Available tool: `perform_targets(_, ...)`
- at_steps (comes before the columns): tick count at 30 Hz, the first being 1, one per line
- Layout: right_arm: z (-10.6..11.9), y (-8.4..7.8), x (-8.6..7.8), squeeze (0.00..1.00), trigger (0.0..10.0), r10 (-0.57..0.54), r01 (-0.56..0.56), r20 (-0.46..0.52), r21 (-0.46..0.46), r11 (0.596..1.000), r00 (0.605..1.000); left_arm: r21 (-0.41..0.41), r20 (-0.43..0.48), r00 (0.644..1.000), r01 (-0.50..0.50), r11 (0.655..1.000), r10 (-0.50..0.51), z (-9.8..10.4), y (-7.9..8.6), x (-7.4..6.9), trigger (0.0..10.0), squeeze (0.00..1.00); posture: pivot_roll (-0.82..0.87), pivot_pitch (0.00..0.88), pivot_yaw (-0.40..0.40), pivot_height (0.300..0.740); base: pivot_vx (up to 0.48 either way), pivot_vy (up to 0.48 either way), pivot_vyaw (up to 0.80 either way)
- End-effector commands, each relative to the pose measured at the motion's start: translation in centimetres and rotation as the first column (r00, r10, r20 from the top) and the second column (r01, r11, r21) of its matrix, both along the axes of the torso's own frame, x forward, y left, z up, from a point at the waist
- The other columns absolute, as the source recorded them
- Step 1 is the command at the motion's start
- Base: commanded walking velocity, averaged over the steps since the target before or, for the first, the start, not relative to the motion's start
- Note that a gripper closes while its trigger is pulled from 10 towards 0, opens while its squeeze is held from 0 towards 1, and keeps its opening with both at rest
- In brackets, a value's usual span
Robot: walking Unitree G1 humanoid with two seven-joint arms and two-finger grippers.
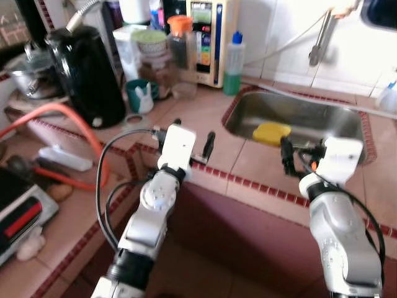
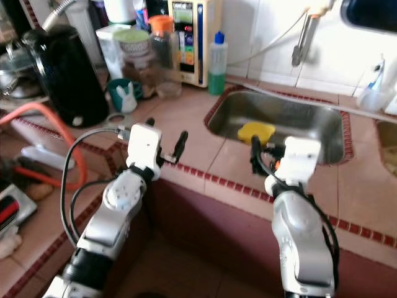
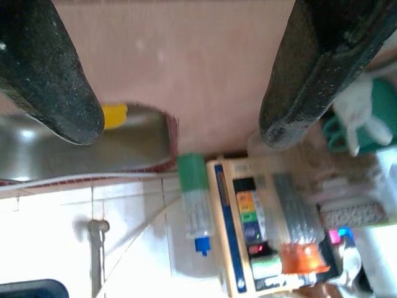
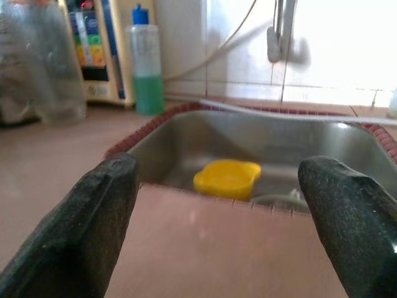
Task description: Kitchen organization
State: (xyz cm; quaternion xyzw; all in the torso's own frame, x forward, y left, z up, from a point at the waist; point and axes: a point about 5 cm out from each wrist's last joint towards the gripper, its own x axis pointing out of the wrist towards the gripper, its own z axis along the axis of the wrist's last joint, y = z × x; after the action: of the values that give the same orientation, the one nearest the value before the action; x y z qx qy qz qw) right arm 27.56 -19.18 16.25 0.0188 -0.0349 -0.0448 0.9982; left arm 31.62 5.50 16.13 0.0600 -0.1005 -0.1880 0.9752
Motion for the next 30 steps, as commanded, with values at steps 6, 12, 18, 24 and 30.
perform_targets(6,0.7,0.1,0.2,0.0,10.0,0.008,-0.008,0.024,-0.001,1.0,1.0,-0.005,-0.005,1.0,-0.001,1.0,0.001,0.1,0.3,0.2,10.0,0.0,0.01,0.0,0.025,0.74,0.0,0.0,0.0)
perform_targets(12,0.7,0.1,0.2,0.0,10.0,0.007,-0.007,0.028,-0.003,1.0,1.0,-0.02,-0.009,1.0,0.007,1.0,-0.007,0.3,0.2,0.3,10.0,0.0,0.01,0.0,0.024,0.74,0.0,0.0,0.0)
perform_targets(18,0.8,0.1,0.3,0.0,10.0,0.01,-0.01,0.029,-0.007,1.0,1.0,-0.027,-0.014,1.0,0.006,1.0,-0.007,0.3,0.1,0.4,10.0,0.0,0.01,0.0,0.021,0.74,0.0,0.0,0.0)
perform_targets(24,0.3,0.1,0.3,0.0,10.0,0.011,-0.011,0.016,-0.015,1.0,1.0,-0.017,-0.073,0.997,-0.007,1.0,0.006,-1.1,0.4,0.6,10.0,0.0,0.01,0.0,0.018,0.74,0.0,0.0,0.0)
perform_targets(30,-2.1,-0.3,-0.4,0.0,10.0,0.013,-0.016,-0.051,-0.061,0.998,0.999,0.024,-0.198,0.98,-0.016,1.0,0.02,-5.1,1.6,0.2,10.0,0.0,0.01,0.0,0.016,0.74,0.0,0.0,0.0)
